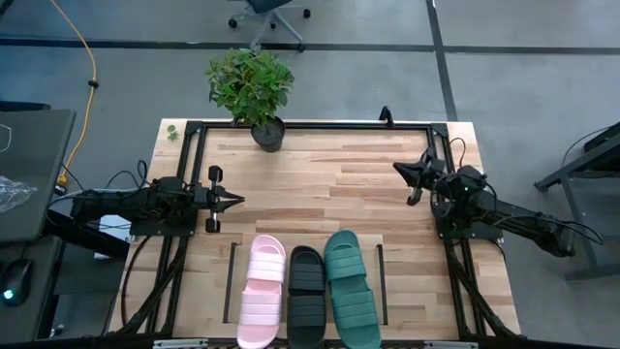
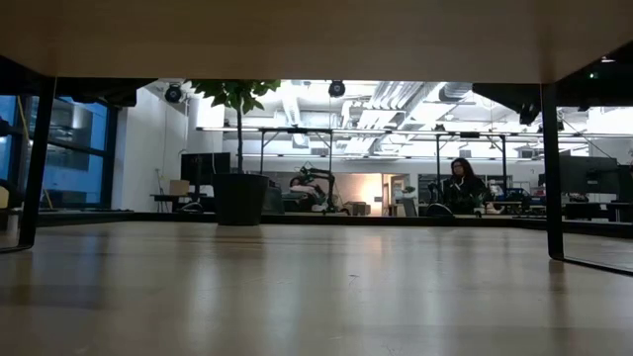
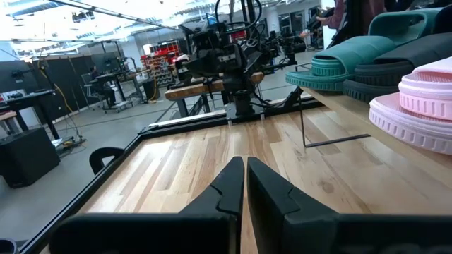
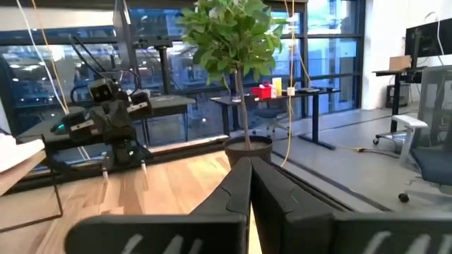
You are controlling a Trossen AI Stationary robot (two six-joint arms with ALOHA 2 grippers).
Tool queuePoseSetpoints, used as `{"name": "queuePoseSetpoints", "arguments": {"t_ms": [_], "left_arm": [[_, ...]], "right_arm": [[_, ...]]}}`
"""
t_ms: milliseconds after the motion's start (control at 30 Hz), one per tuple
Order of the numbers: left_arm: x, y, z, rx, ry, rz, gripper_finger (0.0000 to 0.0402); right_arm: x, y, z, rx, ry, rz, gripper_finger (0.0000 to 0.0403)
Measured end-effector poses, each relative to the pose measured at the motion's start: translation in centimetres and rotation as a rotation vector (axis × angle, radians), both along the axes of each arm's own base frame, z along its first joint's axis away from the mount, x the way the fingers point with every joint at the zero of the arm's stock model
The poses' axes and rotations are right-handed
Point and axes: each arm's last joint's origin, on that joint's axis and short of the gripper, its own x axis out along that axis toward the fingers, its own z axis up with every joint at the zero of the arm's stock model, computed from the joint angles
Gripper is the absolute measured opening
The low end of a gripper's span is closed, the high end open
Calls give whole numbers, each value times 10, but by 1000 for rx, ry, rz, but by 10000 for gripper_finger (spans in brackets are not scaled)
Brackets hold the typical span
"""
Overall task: Pick and place slides into the shelf
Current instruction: Return to Home Position
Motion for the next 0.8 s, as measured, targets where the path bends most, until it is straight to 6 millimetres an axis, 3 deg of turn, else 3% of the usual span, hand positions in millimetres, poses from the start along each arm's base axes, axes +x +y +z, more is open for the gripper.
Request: {"name": "queuePoseSetpoints", "arguments": {"t_ms": [800], "left_arm": [[0,0,0,0,0,0,10]], "right_arm": [[0,0,-27,125,256,20,0]]}}
